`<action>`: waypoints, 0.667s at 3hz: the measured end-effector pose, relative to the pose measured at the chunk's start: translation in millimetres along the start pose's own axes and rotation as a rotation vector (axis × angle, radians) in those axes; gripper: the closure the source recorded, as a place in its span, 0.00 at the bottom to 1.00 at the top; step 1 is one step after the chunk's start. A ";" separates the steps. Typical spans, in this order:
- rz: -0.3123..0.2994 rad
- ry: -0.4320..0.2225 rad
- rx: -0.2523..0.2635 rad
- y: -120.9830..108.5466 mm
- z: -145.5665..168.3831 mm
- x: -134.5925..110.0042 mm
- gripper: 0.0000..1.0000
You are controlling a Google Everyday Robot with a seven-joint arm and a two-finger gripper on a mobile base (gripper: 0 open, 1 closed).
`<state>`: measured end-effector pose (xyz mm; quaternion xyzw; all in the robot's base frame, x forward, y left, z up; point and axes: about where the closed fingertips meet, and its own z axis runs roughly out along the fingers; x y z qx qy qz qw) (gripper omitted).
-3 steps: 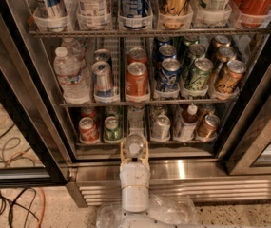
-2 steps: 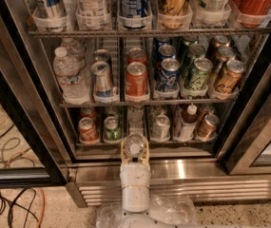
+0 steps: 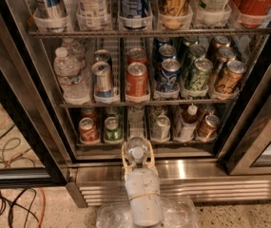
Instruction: Pick water bottle from bottom shelf of fridge
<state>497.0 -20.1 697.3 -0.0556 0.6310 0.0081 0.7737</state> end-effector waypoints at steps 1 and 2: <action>-0.018 0.005 -0.051 -3.2 -16.2 -19.7 1.00; -0.018 0.005 -0.052 -3.1 -16.2 -19.7 1.00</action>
Offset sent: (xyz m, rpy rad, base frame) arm -0.0195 -0.0036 0.0163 -0.0288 0.0066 0.0462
